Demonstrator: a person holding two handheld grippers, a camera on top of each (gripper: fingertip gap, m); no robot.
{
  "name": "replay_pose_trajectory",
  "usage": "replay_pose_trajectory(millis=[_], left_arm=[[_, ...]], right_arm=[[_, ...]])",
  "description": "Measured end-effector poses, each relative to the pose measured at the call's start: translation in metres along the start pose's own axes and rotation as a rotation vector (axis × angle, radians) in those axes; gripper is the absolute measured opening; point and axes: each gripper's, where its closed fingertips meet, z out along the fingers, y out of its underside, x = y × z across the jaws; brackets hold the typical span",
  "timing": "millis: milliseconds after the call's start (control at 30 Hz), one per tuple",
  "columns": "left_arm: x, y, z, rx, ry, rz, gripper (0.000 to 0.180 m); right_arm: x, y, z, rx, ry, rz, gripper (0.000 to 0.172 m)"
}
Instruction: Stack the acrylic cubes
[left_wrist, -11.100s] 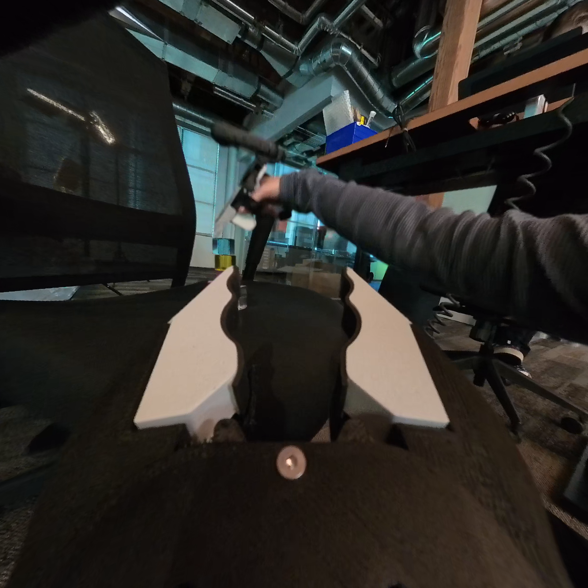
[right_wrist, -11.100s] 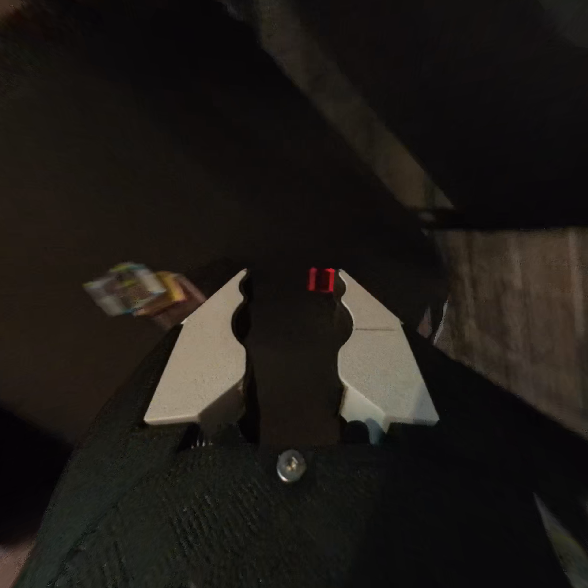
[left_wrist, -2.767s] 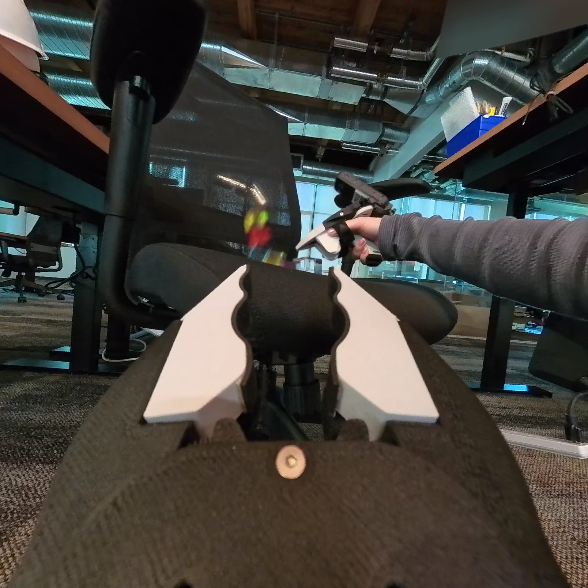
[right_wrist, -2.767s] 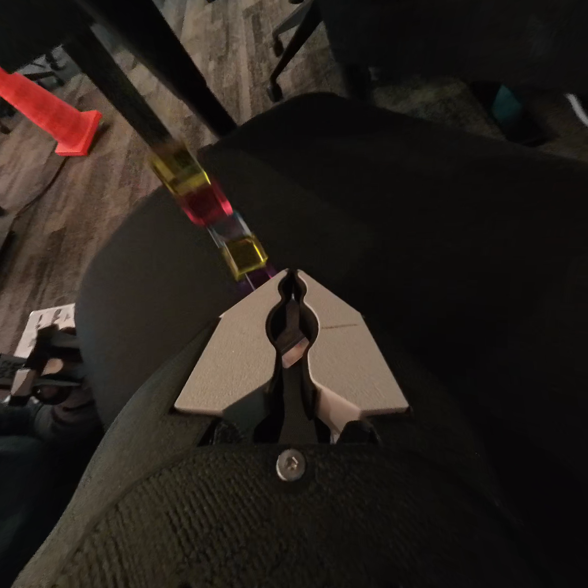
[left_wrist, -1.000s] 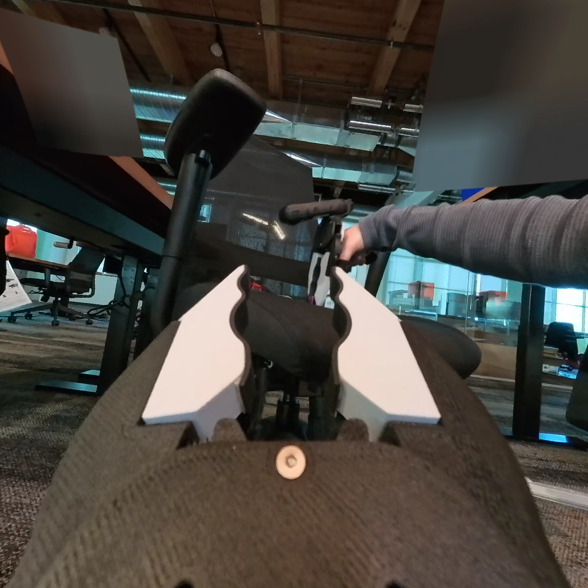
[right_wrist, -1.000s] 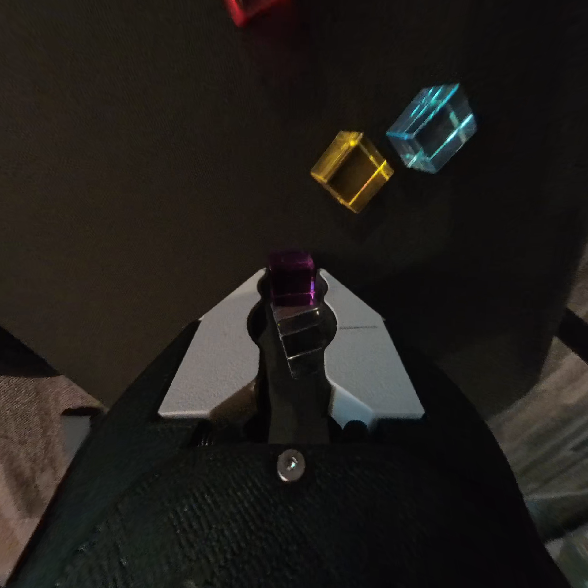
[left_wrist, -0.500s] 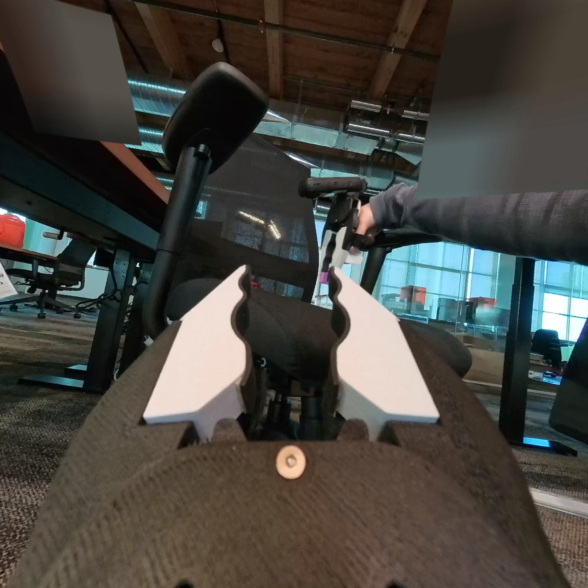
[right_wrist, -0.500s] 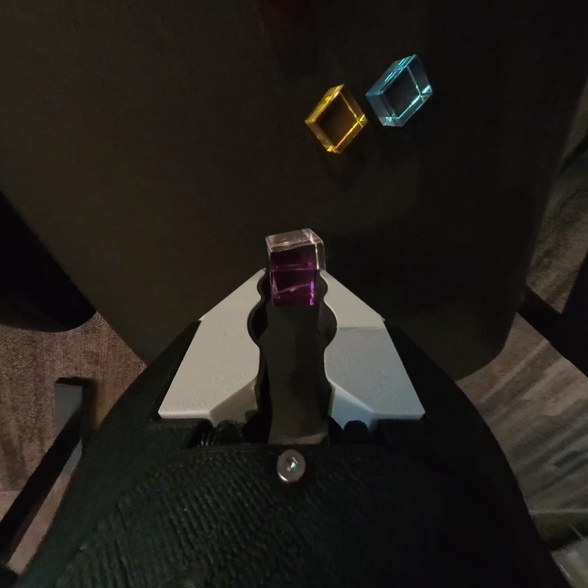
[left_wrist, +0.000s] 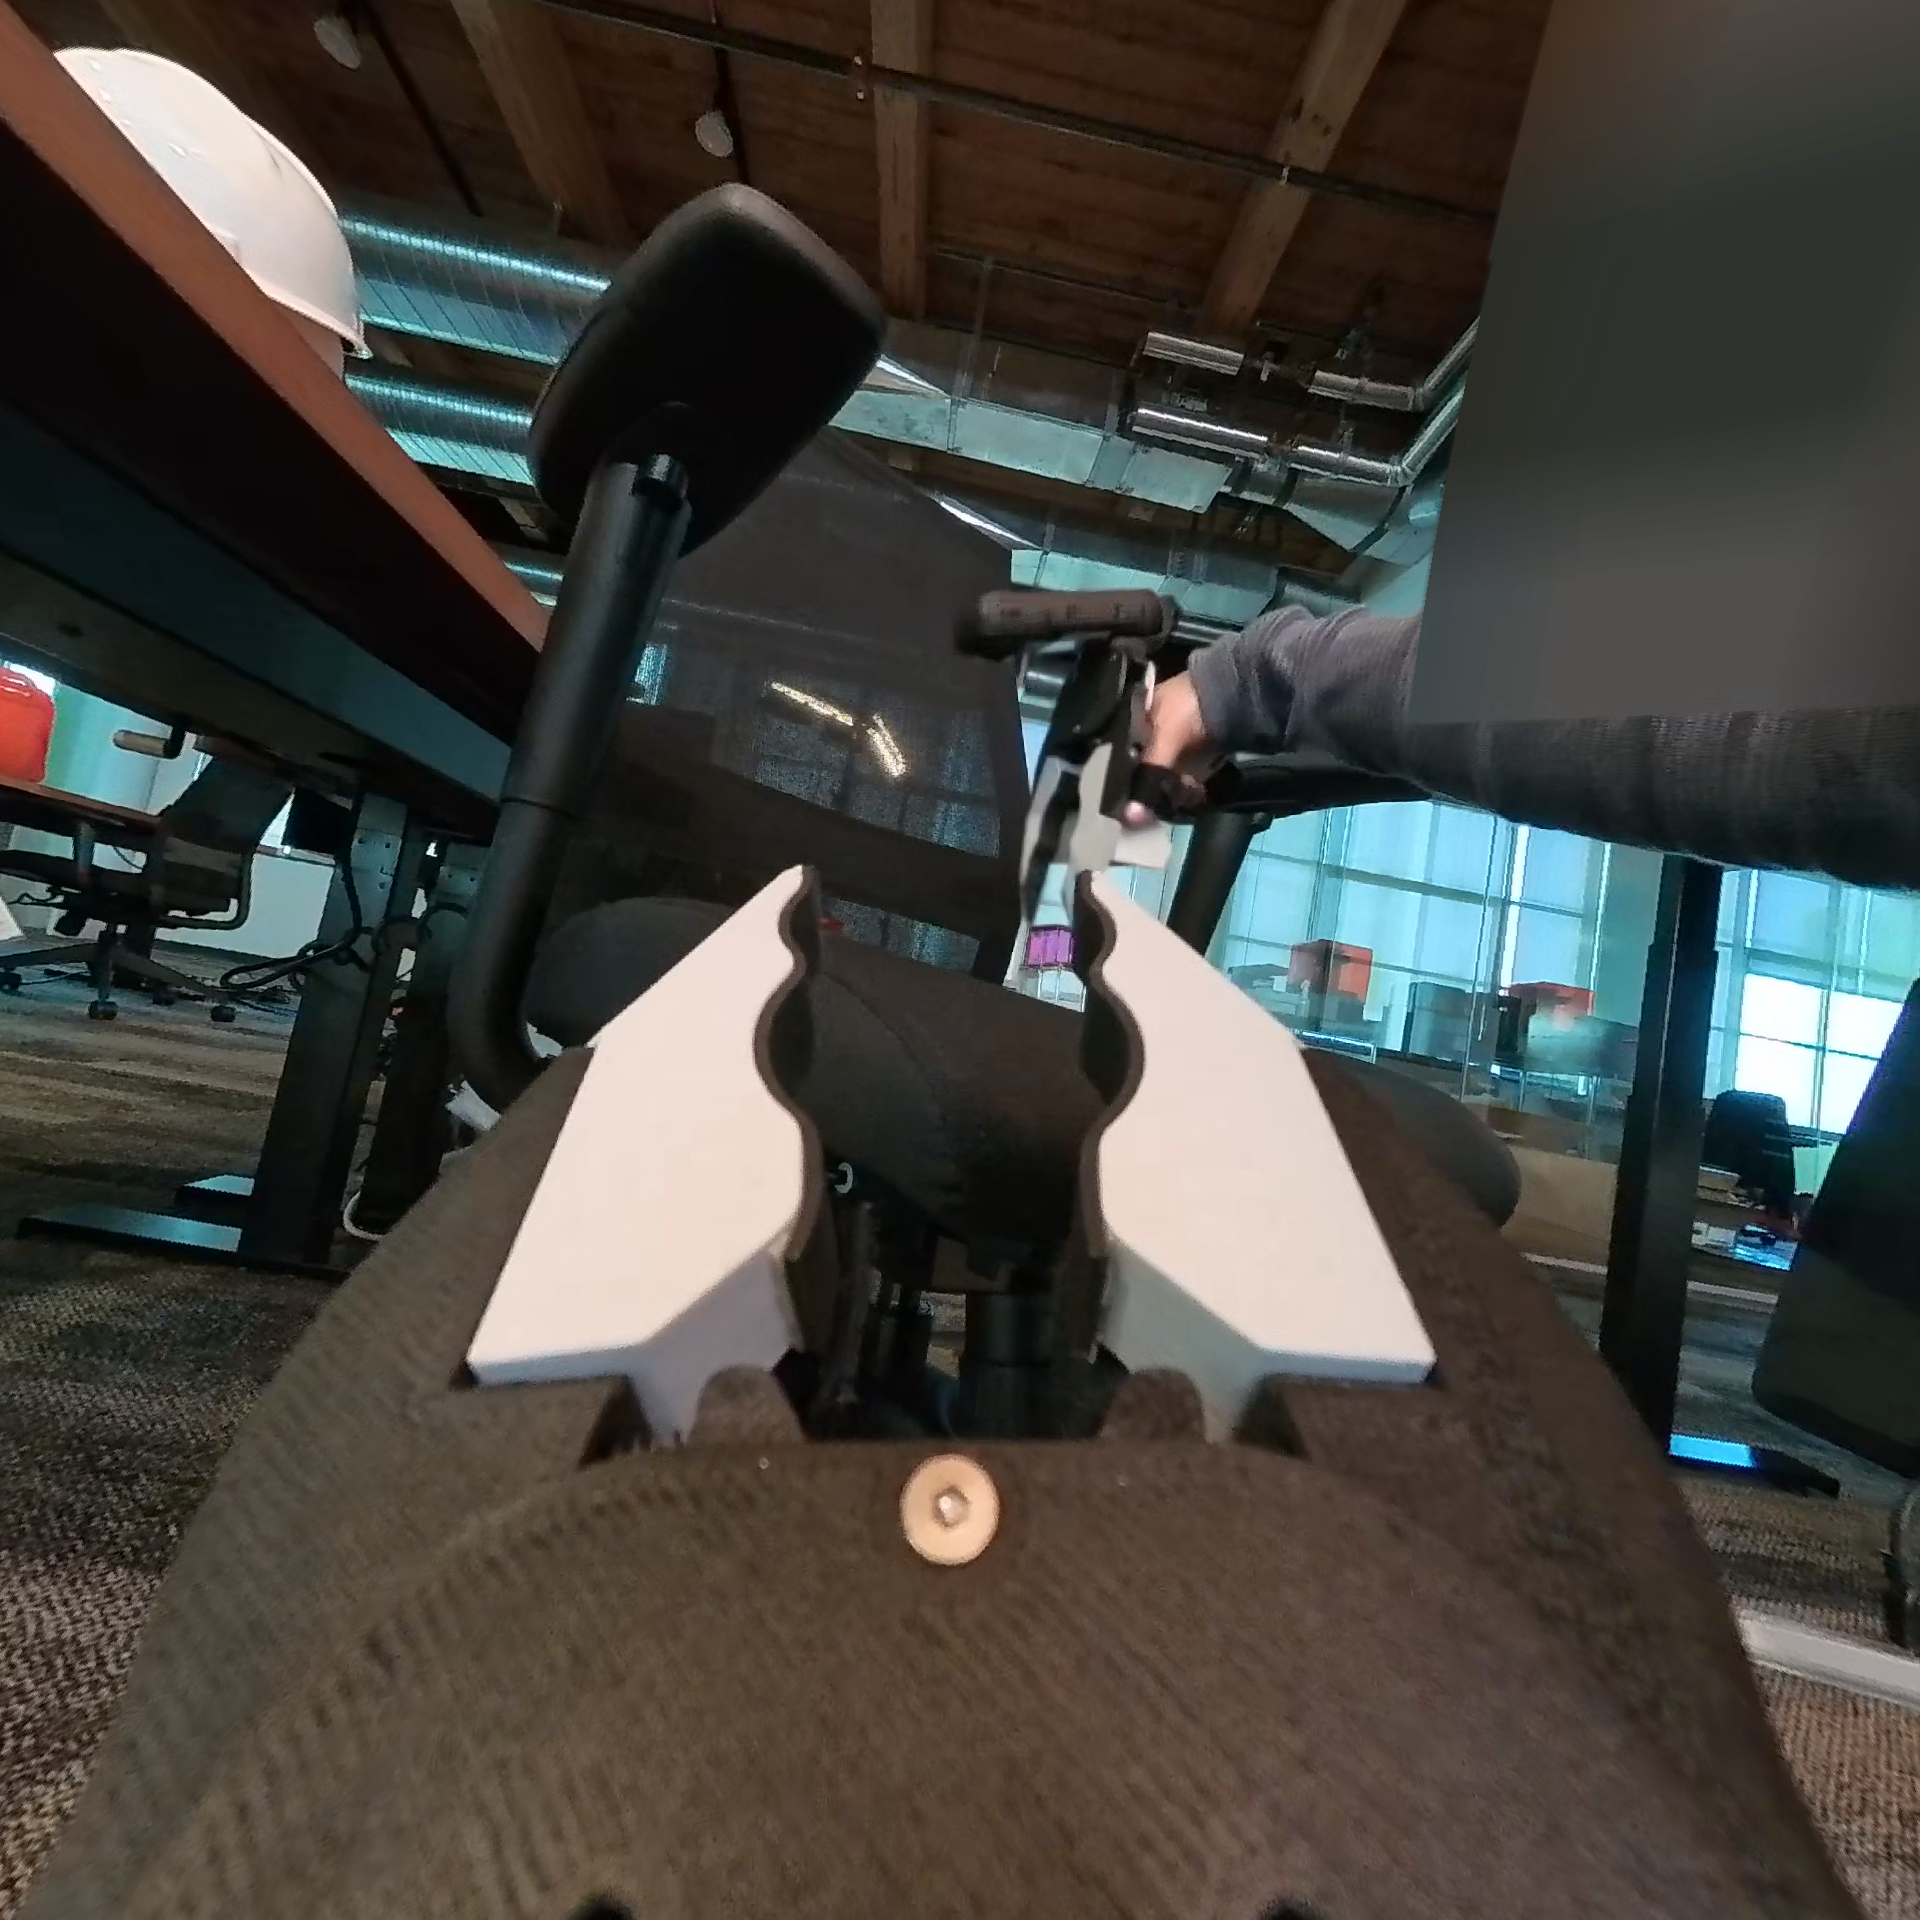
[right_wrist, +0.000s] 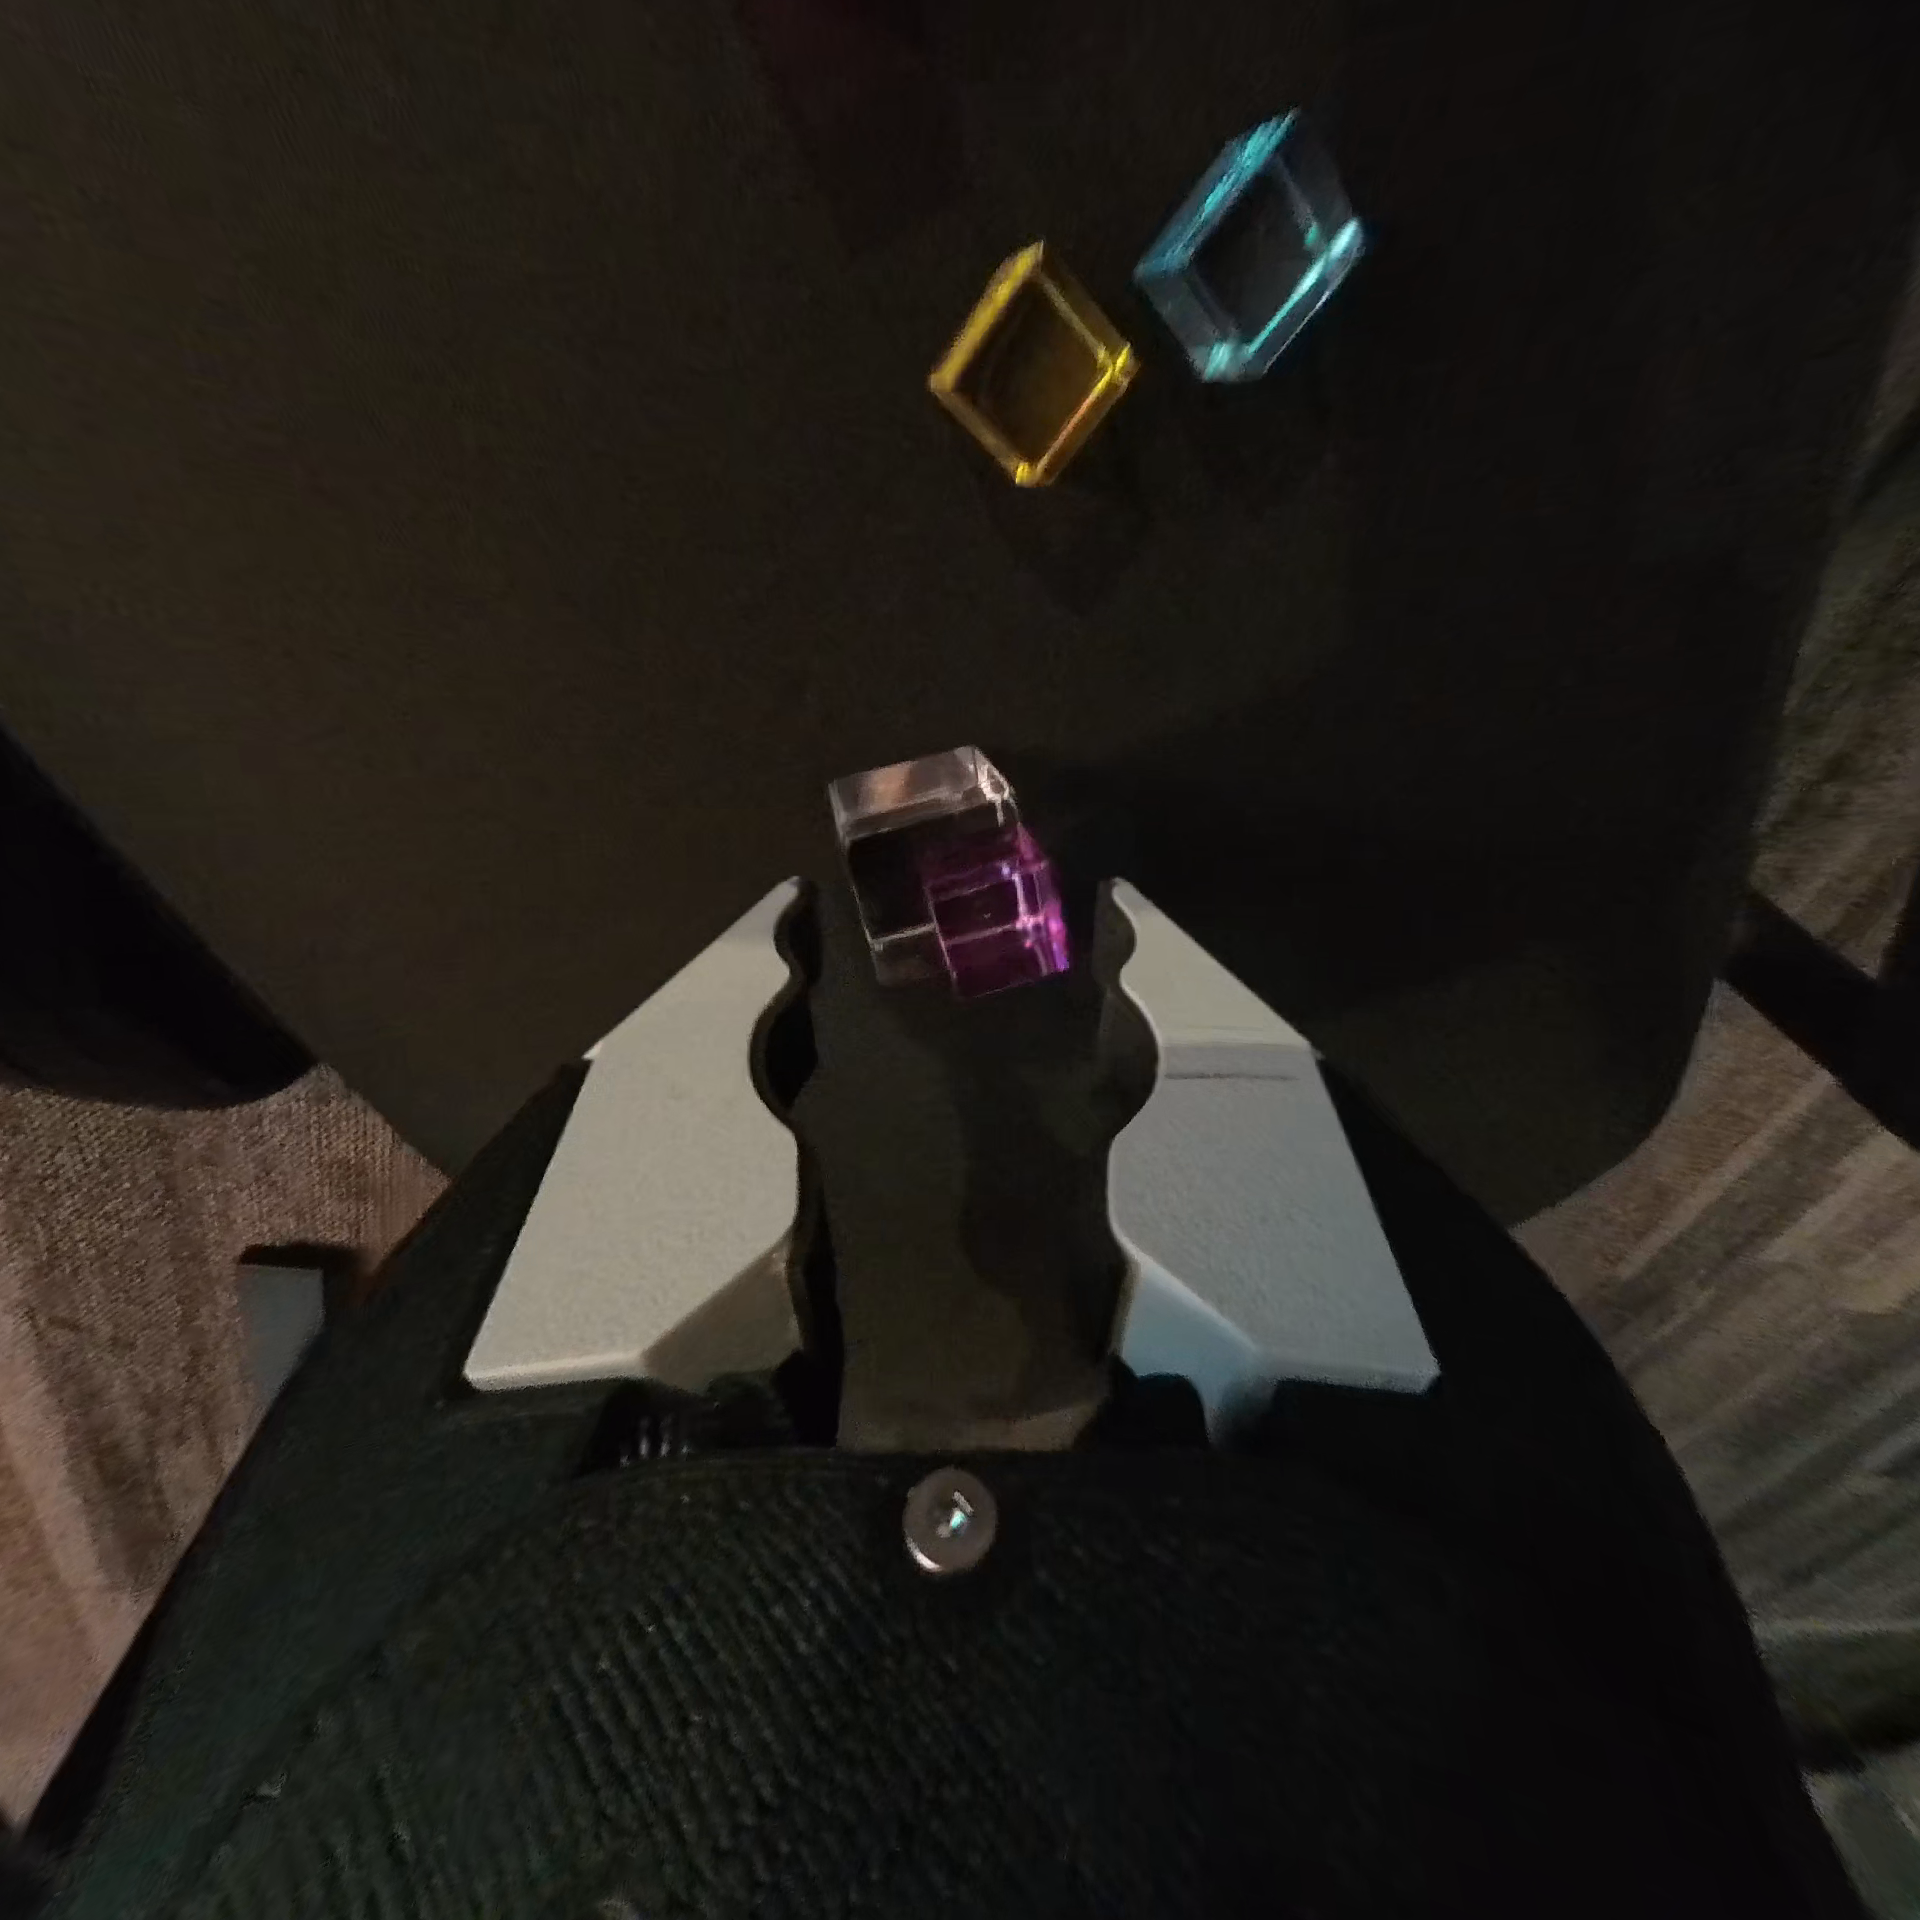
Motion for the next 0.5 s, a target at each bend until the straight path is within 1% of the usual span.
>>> replay_pose_trajectory(millis=[33,100,200,267,367,500], left_arm=[[0.000,0.000,0.000,0.001,0.001,-0.003,0.047],[0.000,0.002,0.000,-0.003,0.003,-0.007,0.047],[0.001,0.003,0.000,-0.005,0.004,-0.012,0.047],[0.001,0.002,0.000,-0.003,0.005,-0.016,0.047],[0.001,0.002,-0.001,-0.001,0.008,-0.027,0.048],[0.000,0.000,-0.001,0.005,0.007,-0.030,0.048]], right_arm=[[-0.001,-0.009,-0.003,0.035,-0.001,0.002,0.056],[-0.005,-0.027,-0.005,0.089,-0.016,0.003,0.056],[-0.006,-0.050,0.002,0.118,-0.014,0.037,0.056],[-0.003,-0.061,0.015,0.104,-0.019,0.132,0.053],[0.014,-0.062,0.038,0.020,0.041,0.309,0.051],[0.019,-0.074,0.055,0.043,-0.005,0.453,0.051]])
